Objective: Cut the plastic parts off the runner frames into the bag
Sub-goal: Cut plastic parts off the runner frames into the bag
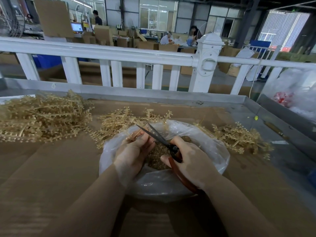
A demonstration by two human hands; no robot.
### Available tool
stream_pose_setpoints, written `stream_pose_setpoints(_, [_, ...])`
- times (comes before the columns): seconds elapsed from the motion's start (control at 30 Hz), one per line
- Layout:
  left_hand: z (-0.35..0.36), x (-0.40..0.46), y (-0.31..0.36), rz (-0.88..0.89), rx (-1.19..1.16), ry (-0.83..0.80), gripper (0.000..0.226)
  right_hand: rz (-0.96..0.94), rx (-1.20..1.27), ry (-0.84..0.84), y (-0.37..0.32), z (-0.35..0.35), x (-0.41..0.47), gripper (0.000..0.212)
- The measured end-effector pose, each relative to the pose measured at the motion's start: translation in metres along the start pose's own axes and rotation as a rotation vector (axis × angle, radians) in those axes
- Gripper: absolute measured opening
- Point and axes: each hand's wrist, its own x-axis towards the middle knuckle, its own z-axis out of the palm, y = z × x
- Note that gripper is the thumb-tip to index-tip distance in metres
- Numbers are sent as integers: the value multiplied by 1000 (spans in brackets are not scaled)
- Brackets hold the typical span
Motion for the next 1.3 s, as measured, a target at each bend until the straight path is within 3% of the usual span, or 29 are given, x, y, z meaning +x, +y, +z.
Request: stream_pose_setpoints(1.3, [-6,10,-3,-26,127,15,12,-76,-170,64,4,9,3,28])
